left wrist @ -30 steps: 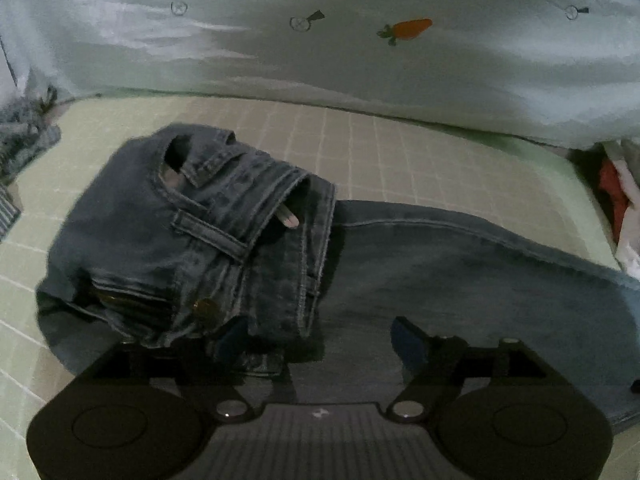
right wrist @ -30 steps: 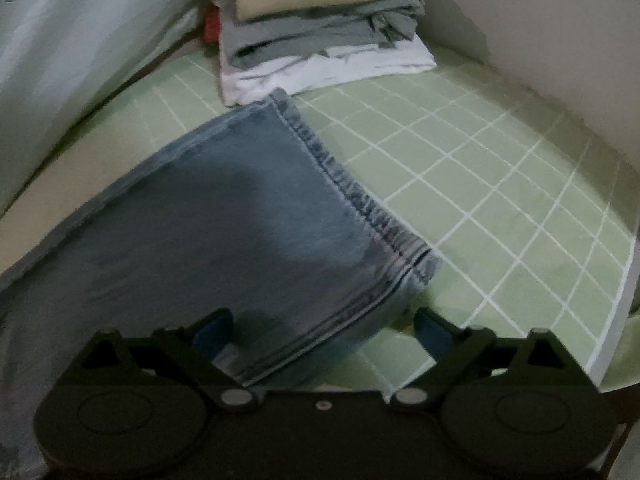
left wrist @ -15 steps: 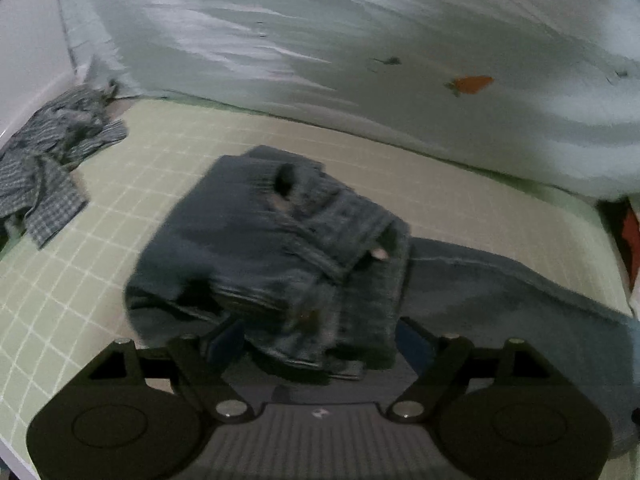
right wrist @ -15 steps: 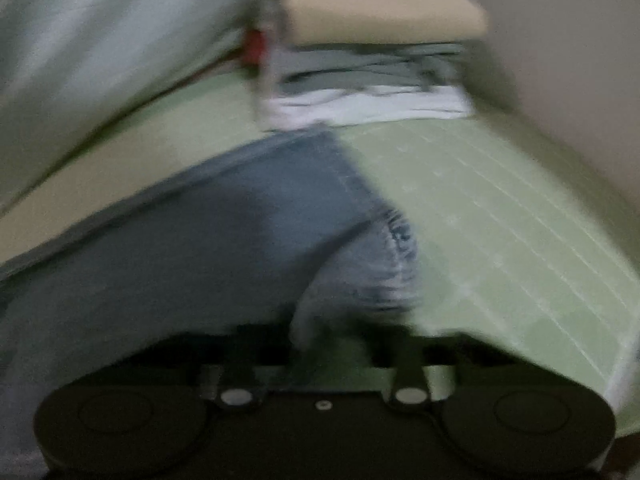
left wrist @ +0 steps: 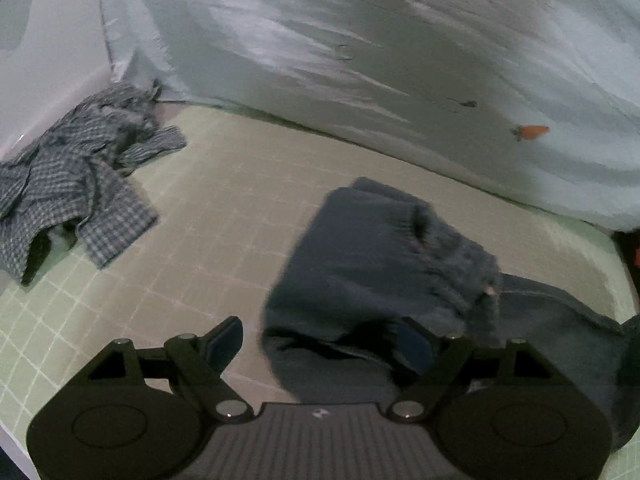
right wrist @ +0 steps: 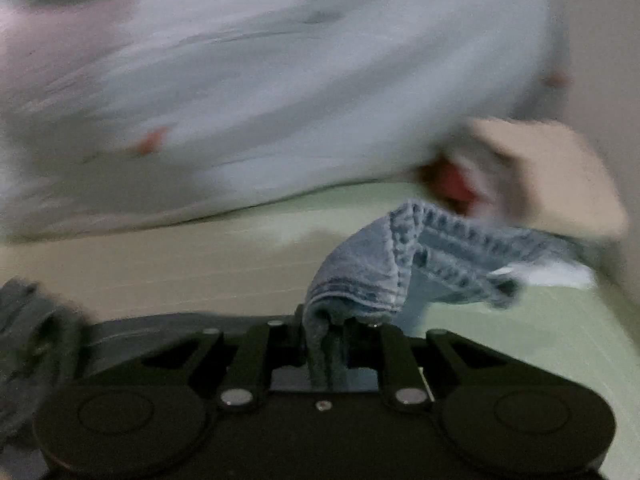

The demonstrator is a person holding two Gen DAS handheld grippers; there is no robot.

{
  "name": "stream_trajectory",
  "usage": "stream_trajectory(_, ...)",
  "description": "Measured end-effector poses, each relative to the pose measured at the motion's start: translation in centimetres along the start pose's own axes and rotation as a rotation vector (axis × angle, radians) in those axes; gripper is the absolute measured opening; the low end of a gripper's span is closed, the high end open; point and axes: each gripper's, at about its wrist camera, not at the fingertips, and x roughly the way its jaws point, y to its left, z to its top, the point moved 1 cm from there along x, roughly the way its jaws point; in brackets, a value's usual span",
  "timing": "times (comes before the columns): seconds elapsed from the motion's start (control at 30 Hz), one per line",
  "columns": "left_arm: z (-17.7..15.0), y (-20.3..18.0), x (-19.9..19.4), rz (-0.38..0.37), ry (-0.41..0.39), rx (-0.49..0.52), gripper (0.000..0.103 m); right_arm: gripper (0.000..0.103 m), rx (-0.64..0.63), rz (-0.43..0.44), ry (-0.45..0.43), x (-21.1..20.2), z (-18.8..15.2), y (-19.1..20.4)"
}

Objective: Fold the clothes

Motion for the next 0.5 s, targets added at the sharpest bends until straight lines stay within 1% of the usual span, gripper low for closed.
stream_trajectory(0.07, 0.0, 1.5, 0.5, 0.006, 0.010, -0.008, 0.085, 0.017, -0.073, 0.049, 0.050, 0.6, -2.4, 4.6)
stream_trajectory(0.1, 0.1, 2.2, 0.8, 0.008, 0.018, -0.013, 0.085, 0.018, -0.103, 0.059, 0.105, 1.1, -3.7, 6.3)
stream_trajectory(0.17, 0.5, 3.2, 1.5, 0.001, 0.036, -0.019, 0.085, 0.018, -0.161, 0.072, 0.225, 2.2, -6.5, 9.4)
stream_trajectory(0.2, 0.8, 3.4, 1.6, -0.007, 0.033, -0.010, 0.085, 0.020, -0.163, 0.064, 0.241, 2.1, -6.9, 9.8)
stream_trajectory(0.27, 1.5, 3.8, 1.9, -0.022, 0.027, 0.008, 0.085, 0.026, -0.154, 0.041, 0.254, 1.6, -7.4, 10.2)
stream_trajectory(0.33, 2.2, 3.9, 2.3, -0.038, 0.020, 0.023, 0.085, 0.050, -0.068, 0.041, 0.235, 0.6, -6.5, 9.5)
stream_trajectory(0.47, 3.5, 3.7, 3.2, -0.061, 0.007, 0.048, 0.087, 0.060, 0.079, 0.055, 0.158, -1.1, -4.8, 8.4)
stream_trajectory(0.5, 3.7, 3.6, 3.4, -0.064, 0.007, 0.051, 0.087, 0.066, 0.104, 0.052, 0.145, -1.2, -4.5, 8.3)
